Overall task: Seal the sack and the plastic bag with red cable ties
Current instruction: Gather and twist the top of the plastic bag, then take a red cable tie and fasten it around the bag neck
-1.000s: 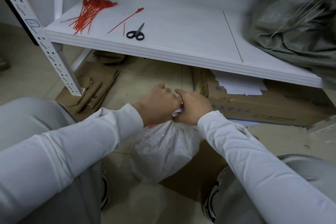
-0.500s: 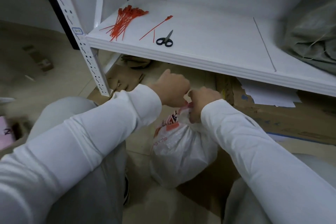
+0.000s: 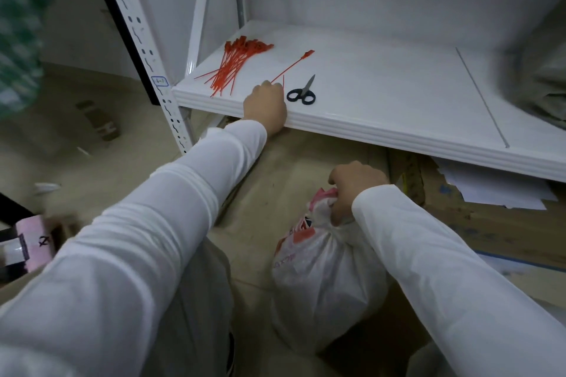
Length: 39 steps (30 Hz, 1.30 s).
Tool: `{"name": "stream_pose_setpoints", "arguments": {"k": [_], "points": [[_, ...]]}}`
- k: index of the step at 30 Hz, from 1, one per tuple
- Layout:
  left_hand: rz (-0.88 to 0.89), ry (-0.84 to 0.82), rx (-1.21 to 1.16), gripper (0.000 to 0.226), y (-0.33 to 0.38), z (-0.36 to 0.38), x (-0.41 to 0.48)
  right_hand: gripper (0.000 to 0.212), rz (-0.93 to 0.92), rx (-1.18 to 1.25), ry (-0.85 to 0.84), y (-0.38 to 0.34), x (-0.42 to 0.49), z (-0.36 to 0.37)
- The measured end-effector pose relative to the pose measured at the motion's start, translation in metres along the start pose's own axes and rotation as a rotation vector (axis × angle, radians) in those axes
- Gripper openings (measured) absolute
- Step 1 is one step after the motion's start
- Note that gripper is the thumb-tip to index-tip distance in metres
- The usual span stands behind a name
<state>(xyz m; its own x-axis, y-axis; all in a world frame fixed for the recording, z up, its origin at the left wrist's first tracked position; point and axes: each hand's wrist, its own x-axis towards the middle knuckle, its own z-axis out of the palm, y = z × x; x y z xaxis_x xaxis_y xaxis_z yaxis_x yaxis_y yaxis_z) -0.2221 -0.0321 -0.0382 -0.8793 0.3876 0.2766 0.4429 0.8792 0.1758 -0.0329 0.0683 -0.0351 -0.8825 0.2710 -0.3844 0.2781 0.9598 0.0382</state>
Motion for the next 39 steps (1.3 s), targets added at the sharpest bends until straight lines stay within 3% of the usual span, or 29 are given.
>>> {"name": "stream_pose_setpoints", "arguments": {"k": [10, 17, 22, 28, 39], "points": [[-0.284, -0.107, -0.034, 0.038, -0.023, 0.013, 0.050, 0.075, -0.008, 0.035, -0.026, -0.007, 0.016, -0.006], [-0.170, -0.124, 0.150, 0.028, -0.020, 0.014, 0.055, 0.072, -0.023, 0.054, -0.032, -0.010, 0.023, -0.005], [-0.042, -0.243, 0.241, 0.024, -0.011, 0.001, 0.053, 0.072, -0.022, 0.061, -0.040, -0.009, 0.022, -0.004], [0.003, -0.309, 0.213, 0.021, -0.005, -0.009, 0.045, 0.071, -0.025, 0.060, -0.037, -0.003, 0.017, 0.000], [-0.068, -0.225, 0.091, 0.025, 0.000, -0.013, 0.034, 0.071, -0.041, 0.063, -0.040, 0.011, 0.006, 0.004]]}}
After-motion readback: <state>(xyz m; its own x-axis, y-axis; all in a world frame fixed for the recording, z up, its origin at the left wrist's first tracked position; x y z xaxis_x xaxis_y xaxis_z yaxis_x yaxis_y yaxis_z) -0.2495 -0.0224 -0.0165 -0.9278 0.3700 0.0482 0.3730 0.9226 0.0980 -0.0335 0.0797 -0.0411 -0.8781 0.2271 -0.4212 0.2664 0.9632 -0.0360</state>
